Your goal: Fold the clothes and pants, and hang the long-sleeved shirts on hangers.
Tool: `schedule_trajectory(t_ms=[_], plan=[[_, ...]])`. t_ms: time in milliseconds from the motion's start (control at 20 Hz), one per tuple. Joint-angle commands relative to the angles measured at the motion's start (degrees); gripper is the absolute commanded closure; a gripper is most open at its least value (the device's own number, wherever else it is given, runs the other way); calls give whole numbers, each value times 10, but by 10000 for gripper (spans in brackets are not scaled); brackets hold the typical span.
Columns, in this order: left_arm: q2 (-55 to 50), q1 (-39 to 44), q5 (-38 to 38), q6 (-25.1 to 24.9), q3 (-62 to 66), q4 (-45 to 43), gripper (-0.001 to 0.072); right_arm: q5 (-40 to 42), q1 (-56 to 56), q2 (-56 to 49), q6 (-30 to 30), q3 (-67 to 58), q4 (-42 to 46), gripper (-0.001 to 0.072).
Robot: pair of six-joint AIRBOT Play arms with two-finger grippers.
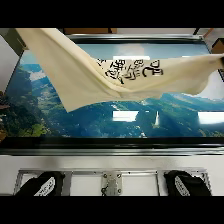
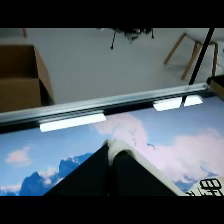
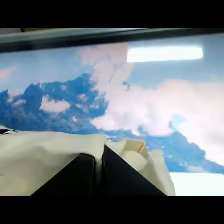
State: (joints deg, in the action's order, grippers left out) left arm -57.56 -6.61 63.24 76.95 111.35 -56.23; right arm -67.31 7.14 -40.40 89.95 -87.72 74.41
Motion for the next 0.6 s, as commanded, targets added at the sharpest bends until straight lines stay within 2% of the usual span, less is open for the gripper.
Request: schedule_trajectory(t_ms=[0,200,300,450,550], plan=[[122,-2,-34,25,-56,-44,704,-30,29,56,1,-31,7,700],[189,-2,-42,102,-81,-173,704,-117,36,72,38,-32,17,700],[190,-2,-36,131,-105,-212,704,-188,36,53,68,-31,3,700],[129,2,-4,134,-164,-205,704,-272,34,-24,78,8,-54,700],[46,17,-33,133,-207,-212,704,-255,33,-87,49,68,-63,700]])
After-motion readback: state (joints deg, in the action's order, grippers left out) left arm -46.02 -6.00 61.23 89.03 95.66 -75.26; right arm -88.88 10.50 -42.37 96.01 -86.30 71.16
